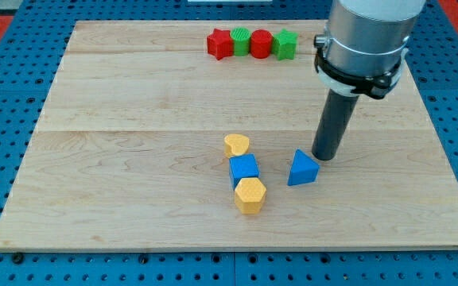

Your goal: Separate green star from group of blocks

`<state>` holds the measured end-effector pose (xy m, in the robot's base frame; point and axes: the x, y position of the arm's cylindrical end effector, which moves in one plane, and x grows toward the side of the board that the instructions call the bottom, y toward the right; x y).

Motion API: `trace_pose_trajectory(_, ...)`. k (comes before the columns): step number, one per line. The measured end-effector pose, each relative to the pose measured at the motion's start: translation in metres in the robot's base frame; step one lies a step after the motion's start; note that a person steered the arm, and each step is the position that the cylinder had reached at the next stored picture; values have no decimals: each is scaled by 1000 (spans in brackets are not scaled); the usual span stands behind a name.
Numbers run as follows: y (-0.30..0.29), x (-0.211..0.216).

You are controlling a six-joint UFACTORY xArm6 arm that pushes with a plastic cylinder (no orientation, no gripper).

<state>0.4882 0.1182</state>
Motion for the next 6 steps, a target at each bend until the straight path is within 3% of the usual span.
trace_pose_trajectory(2,-44,21)
trace_pose_trajectory(3,-22,12)
trace_pose_trajectory(5,140,-50)
trace_pose_trajectory(6,165,-128)
